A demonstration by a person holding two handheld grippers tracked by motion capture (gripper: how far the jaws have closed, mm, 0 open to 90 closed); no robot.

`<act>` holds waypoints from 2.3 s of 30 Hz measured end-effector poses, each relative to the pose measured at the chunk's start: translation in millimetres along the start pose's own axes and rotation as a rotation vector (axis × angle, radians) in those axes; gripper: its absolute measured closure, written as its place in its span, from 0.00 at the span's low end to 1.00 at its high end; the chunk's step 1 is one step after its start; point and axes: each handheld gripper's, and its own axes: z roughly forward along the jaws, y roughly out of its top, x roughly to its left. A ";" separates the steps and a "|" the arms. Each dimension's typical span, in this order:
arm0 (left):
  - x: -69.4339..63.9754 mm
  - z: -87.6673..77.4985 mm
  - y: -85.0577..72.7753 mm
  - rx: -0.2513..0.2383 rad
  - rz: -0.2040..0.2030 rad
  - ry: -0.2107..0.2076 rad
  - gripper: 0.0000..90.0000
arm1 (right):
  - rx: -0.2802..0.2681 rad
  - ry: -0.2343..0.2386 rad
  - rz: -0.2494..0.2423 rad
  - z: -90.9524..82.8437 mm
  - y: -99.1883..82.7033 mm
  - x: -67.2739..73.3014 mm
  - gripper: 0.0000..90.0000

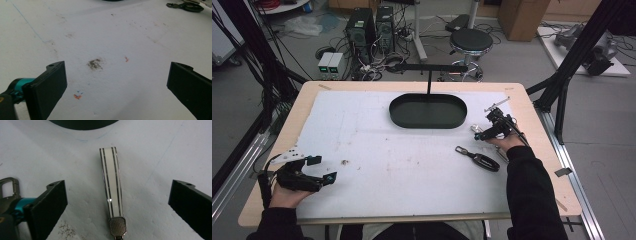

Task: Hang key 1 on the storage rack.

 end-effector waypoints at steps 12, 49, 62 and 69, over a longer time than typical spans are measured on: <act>-1.6 0.5 -0.1 -0.001 0.005 -0.001 0.04 | 0.058 0.068 0.040 4.3 -3.2 -4.2 0.79; -3.8 5.3 -0.9 0.006 0.006 -0.011 0.04 | -0.239 0.116 0.020 -116.0 35.3 5.6 0.84; -4.1 5.8 -0.9 0.006 0.009 -0.008 0.04 | -0.366 0.150 -0.039 -157.4 61.8 22.3 0.84; -3.5 5.5 -0.9 0.005 0.008 -0.011 0.04 | -0.349 0.169 -0.059 -151.2 81.6 30.2 0.84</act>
